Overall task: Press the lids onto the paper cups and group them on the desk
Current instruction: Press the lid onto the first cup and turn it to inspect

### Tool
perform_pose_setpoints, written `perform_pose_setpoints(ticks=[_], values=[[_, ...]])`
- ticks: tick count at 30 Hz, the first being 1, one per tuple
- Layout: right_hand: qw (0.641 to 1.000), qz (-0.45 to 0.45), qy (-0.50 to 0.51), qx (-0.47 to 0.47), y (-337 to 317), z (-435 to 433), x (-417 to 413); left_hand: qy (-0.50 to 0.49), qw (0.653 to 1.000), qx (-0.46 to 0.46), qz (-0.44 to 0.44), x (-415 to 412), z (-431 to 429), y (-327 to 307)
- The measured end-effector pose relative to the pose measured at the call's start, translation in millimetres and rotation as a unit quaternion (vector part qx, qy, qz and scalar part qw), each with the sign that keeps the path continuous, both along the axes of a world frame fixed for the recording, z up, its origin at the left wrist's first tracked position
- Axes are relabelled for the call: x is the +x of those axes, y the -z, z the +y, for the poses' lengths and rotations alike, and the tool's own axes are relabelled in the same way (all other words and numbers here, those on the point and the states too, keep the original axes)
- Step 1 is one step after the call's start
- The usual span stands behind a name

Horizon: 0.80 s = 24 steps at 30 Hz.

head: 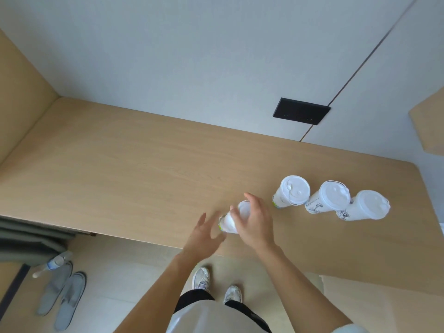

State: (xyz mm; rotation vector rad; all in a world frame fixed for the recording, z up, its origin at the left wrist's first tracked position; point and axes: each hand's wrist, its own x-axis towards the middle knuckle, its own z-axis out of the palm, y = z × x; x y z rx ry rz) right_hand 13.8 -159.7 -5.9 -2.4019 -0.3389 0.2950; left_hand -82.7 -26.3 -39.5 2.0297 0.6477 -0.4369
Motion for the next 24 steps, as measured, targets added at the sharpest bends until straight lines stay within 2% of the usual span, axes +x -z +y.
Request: perform_pose_setpoints(ticks=[2,3,4,6,9,13,16,24], values=[[0.985,0.107,0.097,0.098,-19.4,-11.9,2.9,-0.14,0.986,-0.092,-0.02,-3.2,7.6,-23.4],[0.96,0.179,0.142,0.164,-30.8,-16.3,3.1,-0.191,0.971,-0.14,-0.017,-5.4,10.4,-36.5],[0.929,0.239,0.174,0.222,-40.7,-19.6,2.8,-0.22,0.956,-0.192,-0.021,-7.9,13.6,-49.2],[0.891,0.286,0.193,0.297,-59.4,-29.2,-1.2,-0.217,0.941,-0.255,-0.049,-13.9,16.6,-73.7],[0.875,0.291,0.176,0.345,-82.0,-41.6,-11.3,-0.202,0.94,-0.261,-0.086,-22.3,15.9,-105.9],[0.883,0.284,0.146,0.344,-101.1,-53.8,-18.3,-0.176,0.939,-0.275,-0.111,-27.2,11.6,-128.9],[0.883,0.275,0.15,0.35,-109.0,-58.4,-21.3,-0.169,0.928,-0.306,-0.131,-27.5,10.9,-138.1],[0.872,0.258,0.159,0.384,-116.4,-65.0,-23.6,-0.161,0.932,-0.285,-0.154,-24.0,6.4,-143.8]])
